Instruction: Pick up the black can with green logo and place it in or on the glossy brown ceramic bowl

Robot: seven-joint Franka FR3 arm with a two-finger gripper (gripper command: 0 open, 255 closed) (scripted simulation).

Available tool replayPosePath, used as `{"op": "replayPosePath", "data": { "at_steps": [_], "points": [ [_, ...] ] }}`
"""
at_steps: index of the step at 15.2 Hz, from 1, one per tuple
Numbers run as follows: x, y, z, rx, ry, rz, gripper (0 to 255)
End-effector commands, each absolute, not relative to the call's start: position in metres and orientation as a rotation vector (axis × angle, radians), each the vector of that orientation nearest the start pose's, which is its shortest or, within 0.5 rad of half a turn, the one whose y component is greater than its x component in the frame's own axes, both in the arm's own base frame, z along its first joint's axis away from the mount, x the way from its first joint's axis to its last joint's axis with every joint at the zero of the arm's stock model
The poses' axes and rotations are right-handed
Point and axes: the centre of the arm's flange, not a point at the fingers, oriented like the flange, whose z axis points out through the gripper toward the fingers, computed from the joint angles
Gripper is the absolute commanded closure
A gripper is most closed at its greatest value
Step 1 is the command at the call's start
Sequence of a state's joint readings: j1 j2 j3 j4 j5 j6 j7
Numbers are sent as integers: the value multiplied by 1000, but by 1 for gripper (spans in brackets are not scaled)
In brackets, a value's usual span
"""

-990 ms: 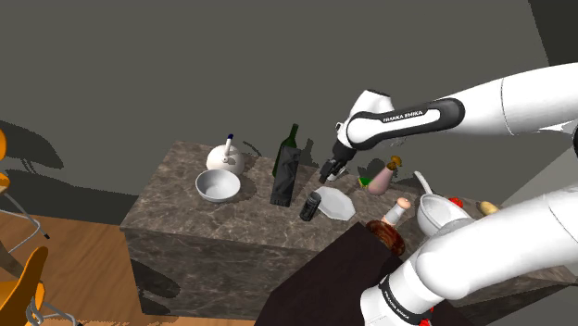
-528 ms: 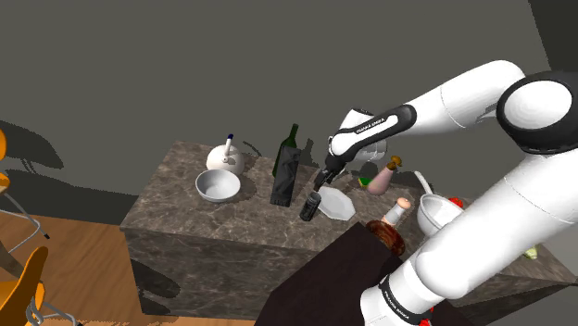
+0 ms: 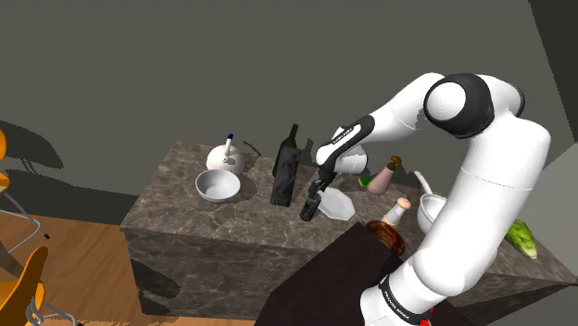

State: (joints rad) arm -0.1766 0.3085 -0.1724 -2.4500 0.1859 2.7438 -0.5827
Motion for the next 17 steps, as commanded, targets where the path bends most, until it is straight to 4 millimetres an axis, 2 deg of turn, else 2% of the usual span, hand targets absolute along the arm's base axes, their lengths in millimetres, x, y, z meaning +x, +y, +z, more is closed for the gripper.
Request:
{"op": "replayPosePath", "data": {
  "at_steps": [1,8,16,17],
  "points": [
    [449,-183,162,-3122,-106,-1,0],
    [449,-182,127,-3122,-106,-1,0],
    [449,-182,127,-3122,-106,-1,0],
    [449,-182,127,-3122,-106,-1,255]
  ]
}}
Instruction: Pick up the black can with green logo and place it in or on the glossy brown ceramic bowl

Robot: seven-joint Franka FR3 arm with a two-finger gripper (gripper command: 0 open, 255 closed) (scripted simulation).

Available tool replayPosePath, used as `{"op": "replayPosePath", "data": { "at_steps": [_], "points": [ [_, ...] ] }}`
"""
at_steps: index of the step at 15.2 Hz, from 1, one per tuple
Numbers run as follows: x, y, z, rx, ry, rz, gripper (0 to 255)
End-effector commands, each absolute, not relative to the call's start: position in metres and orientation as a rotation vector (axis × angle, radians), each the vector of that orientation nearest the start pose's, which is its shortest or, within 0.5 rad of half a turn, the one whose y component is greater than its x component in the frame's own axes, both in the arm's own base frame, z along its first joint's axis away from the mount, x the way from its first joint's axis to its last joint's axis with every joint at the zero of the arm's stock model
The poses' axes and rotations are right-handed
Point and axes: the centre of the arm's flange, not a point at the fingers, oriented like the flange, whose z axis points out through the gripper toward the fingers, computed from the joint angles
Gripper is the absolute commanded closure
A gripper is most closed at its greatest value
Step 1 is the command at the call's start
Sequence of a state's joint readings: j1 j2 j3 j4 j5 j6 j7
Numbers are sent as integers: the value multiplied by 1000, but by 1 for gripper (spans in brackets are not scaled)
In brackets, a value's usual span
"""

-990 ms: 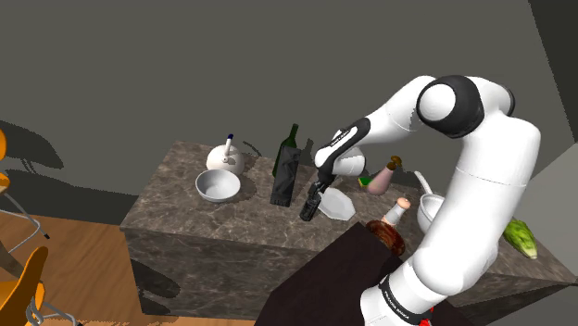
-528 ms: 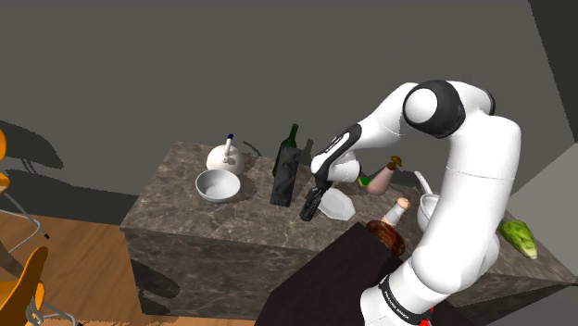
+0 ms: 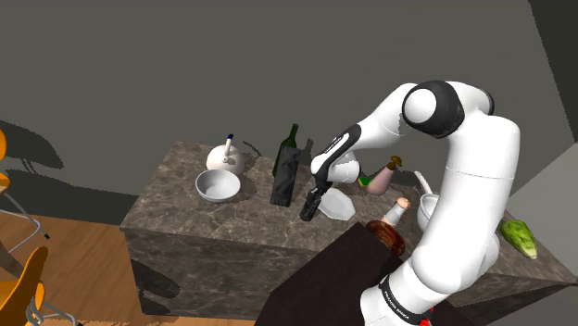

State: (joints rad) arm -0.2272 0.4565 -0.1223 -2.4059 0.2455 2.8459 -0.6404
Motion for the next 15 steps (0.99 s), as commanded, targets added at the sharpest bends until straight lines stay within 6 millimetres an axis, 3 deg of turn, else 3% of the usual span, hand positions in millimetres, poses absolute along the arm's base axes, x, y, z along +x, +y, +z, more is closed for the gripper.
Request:
{"op": "replayPosePath", "data": {
  "at_steps": [1,9,15],
  "points": [
    [449,-182,127,-3122,-106,-1,255],
    [449,-182,127,-3122,-106,-1,255],
    [449,-182,159,-3122,-106,-1,255]
  ]
}}
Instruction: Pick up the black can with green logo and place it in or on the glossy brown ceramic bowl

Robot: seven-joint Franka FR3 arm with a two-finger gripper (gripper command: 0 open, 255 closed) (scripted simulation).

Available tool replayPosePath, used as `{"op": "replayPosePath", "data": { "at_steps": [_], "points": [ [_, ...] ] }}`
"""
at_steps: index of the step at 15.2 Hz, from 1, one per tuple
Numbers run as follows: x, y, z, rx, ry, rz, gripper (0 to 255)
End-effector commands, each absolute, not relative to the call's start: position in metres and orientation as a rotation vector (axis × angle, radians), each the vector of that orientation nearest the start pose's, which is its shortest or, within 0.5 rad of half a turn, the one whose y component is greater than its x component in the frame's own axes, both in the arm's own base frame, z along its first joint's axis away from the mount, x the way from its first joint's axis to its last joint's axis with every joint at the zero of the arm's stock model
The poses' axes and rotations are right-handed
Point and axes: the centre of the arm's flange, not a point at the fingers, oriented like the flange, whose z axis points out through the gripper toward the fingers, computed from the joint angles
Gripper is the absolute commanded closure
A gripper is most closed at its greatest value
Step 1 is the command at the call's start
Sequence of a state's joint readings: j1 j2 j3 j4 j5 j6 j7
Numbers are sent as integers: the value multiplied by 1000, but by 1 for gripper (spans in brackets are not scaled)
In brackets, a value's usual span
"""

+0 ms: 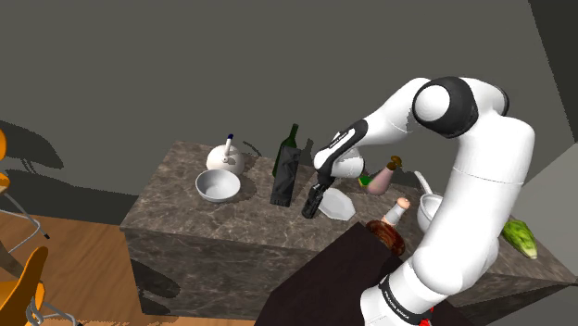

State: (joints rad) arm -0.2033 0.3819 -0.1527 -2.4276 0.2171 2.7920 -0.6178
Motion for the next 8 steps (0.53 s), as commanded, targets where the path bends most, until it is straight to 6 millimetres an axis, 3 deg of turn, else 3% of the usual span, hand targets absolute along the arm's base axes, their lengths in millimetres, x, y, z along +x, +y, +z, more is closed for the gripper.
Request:
{"op": "replayPosePath", "data": {
  "at_steps": [1,8],
  "points": [
    [449,-182,164,-3122,-106,-1,255],
    [449,-182,201,-3122,-106,-1,255]
  ]
}}
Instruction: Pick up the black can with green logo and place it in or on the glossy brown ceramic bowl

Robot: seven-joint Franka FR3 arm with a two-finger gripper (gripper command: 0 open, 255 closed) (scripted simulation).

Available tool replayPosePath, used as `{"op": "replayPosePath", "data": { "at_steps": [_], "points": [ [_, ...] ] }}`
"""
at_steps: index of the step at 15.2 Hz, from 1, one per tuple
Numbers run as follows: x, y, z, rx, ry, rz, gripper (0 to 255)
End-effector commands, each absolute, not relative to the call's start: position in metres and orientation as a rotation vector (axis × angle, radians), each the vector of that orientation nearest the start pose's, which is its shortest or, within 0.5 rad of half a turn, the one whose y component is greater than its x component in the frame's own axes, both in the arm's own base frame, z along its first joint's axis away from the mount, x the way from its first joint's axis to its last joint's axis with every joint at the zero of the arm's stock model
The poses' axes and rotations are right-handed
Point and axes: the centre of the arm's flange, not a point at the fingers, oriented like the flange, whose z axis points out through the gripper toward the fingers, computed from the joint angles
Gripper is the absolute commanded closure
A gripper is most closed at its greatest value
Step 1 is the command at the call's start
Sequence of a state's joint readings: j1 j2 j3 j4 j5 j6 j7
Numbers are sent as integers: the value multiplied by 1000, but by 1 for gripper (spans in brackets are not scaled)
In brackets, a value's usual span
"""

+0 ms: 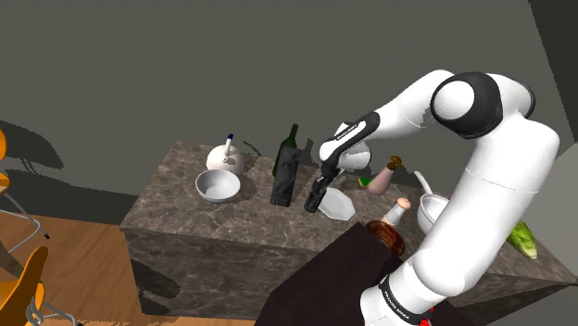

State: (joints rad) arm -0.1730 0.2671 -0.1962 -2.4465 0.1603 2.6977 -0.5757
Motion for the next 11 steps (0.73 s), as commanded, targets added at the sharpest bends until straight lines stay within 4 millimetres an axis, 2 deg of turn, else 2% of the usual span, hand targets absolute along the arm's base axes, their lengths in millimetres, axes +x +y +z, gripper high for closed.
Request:
{"op": "replayPosePath", "data": {
  "at_steps": [1,11],
  "points": [
    [449,-182,206,-3122,-106,-1,255],
    [449,-182,259,-3122,-106,-1,255]
  ]
}}
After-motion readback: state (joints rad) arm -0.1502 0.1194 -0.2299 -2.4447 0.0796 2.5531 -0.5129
